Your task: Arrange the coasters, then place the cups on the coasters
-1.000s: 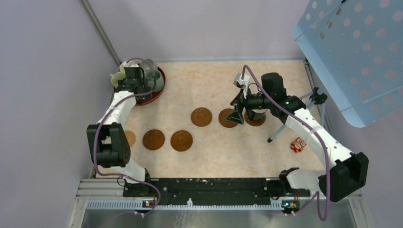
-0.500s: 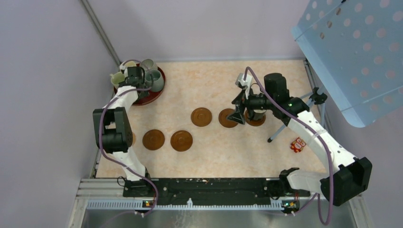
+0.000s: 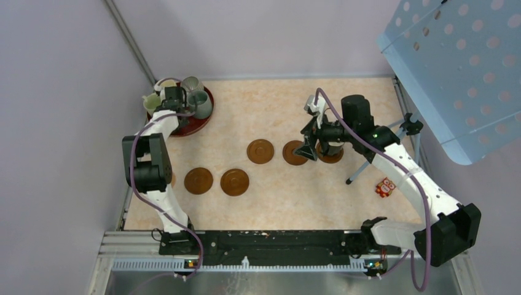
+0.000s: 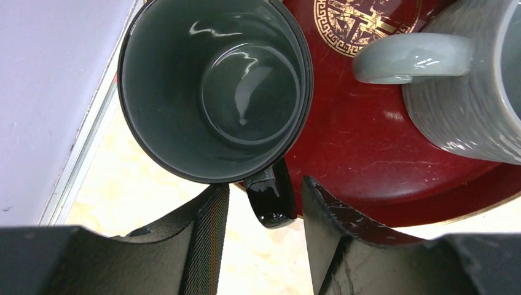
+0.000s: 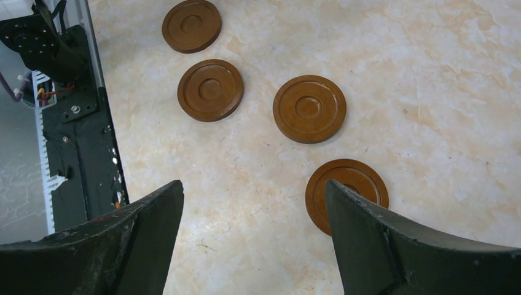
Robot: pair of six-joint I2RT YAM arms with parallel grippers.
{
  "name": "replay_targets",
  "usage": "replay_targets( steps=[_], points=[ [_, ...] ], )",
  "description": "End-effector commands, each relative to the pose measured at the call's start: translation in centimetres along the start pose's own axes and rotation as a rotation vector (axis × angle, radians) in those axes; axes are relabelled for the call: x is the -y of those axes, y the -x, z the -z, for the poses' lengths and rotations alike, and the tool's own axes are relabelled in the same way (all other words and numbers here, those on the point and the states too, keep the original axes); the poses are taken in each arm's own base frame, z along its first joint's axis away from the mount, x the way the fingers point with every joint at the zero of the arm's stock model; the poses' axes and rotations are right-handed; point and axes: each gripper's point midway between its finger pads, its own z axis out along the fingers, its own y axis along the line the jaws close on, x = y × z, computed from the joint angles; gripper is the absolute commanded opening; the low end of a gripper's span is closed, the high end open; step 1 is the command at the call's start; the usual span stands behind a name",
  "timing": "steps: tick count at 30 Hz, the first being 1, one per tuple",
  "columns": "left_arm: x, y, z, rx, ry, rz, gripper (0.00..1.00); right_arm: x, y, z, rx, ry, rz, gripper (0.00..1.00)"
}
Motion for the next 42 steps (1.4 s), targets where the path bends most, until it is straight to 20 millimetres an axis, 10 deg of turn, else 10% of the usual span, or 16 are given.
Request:
replay_targets(
  steps=[1, 13, 23, 33, 42],
  points=[
    [-0.1, 2.0, -0.9, 0.054, 0.016, 0.052, 0.54, -0.3, 0.8, 0.5, 0.026, -0.007, 0.049, 0.84],
    [0.0, 2.1, -0.9, 0.071, 0.001, 0.039, 0.42, -0.1, 0.8, 0.4, 0.030, -0.015, 0.051, 0.84],
    [-0.7, 3.3, 2.5, 0.131, -0.045, 0.028, 0.00, -0.2, 0.9, 0.4, 0.034, -0.007, 0.053, 0.84],
    [-1.1, 6.6, 9.7, 0.249, -0.182, 0.070, 0.00, -0.2, 1.1, 0.5, 0.034, -0.010, 0.059, 0.84],
    [5.5, 8.0, 18.8, 0.386, -0.505, -0.059, 0.00, 4.2, 2.6, 1.0, 0.089, -0.222, -0.014, 0.85]
  ],
)
